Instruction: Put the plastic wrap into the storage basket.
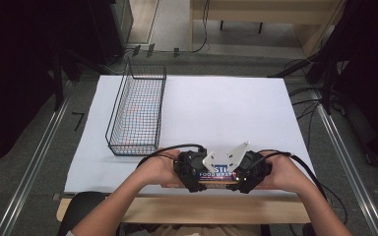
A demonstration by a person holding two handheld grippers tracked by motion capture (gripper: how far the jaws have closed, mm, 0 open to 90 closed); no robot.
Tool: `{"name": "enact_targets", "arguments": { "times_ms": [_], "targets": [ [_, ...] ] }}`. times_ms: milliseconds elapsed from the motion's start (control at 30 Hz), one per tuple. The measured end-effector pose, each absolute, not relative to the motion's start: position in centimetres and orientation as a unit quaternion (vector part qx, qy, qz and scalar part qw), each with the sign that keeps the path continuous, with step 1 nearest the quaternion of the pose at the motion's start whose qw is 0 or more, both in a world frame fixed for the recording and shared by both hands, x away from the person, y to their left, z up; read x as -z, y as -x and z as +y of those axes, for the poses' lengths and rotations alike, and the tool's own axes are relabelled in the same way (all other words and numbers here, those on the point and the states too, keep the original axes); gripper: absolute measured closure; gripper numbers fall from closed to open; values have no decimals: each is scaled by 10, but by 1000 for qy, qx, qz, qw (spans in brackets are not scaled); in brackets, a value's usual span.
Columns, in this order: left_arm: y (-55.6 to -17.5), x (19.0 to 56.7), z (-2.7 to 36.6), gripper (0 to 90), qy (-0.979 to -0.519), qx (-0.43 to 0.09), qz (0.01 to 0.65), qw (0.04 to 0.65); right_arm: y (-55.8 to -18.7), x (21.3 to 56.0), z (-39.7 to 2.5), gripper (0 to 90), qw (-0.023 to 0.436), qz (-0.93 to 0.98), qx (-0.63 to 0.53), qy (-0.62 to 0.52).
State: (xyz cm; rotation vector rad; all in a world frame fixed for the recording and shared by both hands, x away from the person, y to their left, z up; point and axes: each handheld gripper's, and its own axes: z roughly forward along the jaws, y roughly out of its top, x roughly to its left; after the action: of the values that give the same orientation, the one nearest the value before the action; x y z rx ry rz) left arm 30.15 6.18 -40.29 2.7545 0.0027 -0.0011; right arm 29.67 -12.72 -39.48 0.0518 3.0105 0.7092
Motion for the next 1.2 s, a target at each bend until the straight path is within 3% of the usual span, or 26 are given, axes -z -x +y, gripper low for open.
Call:
{"name": "enact_targets", "arguments": {
  "times_ms": [433,600,1200],
  "targets": [
    [-303,401,64,399,-982,17,25,188,-306,389,-141,328,-11,956,-291,-47],
    [-307,403,69,401,-982,11,45,181,-308,385,-153,265,19,950,-307,-56],
    [-323,390,95,402,-970,15,131,202,-321,375,-203,202,88,914,-361,-163]
  ]
}}
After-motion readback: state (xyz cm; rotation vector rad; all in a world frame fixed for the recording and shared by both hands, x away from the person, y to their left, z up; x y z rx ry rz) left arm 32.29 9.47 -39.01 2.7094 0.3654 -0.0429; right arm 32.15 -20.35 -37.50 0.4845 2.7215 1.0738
